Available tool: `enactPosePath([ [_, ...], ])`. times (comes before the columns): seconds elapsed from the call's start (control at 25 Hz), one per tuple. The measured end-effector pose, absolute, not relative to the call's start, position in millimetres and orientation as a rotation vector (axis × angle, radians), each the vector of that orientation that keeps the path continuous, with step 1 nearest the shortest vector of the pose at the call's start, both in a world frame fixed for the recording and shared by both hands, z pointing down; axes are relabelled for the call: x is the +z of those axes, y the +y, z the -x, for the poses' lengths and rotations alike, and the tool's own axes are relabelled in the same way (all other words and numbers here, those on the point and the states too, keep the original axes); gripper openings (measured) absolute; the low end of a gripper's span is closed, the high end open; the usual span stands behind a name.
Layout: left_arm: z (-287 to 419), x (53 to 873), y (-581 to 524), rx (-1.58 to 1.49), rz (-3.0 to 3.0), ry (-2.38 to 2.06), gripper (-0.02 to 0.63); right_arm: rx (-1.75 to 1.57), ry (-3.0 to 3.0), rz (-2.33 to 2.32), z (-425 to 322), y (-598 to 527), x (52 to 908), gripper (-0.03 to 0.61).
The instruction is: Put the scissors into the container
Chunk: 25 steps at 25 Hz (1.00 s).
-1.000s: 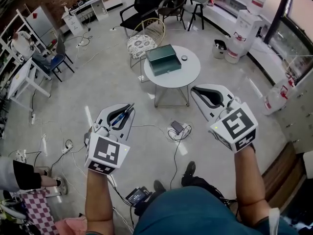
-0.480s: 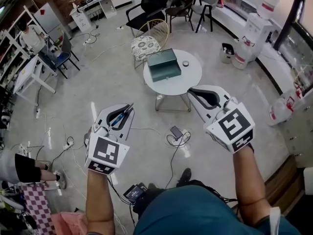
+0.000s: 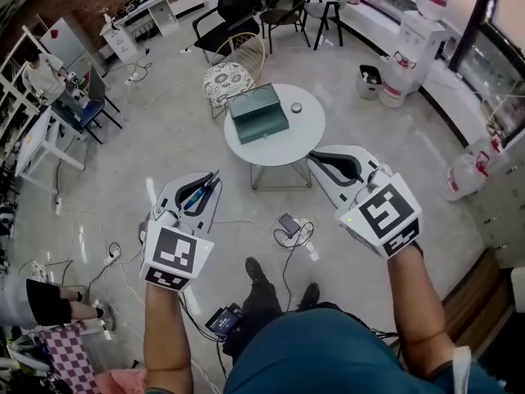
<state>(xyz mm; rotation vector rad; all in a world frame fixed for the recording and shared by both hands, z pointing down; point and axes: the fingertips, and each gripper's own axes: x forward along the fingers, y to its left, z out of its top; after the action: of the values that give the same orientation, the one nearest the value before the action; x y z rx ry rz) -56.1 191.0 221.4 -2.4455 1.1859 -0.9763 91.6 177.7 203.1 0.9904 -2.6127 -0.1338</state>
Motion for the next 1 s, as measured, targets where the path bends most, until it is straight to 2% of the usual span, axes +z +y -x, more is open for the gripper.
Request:
enactPosePath([
  [0.24, 49.5, 250.1, 141.8, -0.920, 2.484, 1.065, 0.052, -0.130, -2.547, -1.095, -94.6, 150.7, 228.7, 0.038],
  [0.4, 60.0, 217.7, 84.3, -0.889, 2.517, 0.982, 0.052, -0.111, -2.501, -1.165, -81.0, 101.7, 195.5, 0.038],
  [1.0, 160.6, 218.6, -63.4, -0.834, 2.584, 0.823, 0.052, -0.075, -2.405, -1.295, 26.3, -32.4, 188.8, 0.038],
])
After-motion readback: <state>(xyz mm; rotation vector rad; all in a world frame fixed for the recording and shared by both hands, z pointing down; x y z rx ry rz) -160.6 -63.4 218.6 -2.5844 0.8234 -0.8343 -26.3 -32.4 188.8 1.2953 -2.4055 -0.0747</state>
